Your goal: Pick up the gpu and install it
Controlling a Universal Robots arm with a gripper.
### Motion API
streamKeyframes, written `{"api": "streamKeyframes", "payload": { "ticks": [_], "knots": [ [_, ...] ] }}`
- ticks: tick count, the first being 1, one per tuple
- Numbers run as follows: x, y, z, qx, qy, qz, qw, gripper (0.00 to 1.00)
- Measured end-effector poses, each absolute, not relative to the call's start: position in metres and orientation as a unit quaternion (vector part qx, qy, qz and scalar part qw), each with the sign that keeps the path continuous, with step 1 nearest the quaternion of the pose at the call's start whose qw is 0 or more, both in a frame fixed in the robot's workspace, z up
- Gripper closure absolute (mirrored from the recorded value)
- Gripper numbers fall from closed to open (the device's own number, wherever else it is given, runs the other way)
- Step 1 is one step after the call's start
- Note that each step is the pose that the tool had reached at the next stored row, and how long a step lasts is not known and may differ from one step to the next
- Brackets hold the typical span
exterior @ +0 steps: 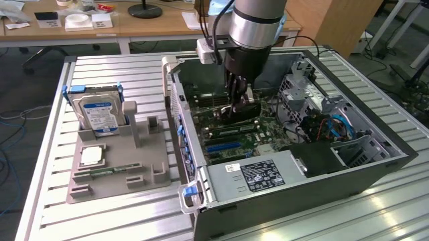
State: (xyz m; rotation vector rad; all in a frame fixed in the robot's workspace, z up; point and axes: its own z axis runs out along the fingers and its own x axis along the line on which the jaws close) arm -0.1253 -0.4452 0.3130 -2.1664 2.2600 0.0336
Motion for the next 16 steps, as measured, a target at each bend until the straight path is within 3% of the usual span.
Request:
{"api": "streamKeyframes", "payload": {
  "ticks": [16],
  "knots": [
    [-0.1253, -0.4452, 0.3130, -0.692, 0.722, 0.011, 0.005, 0.73]
  ]
}}
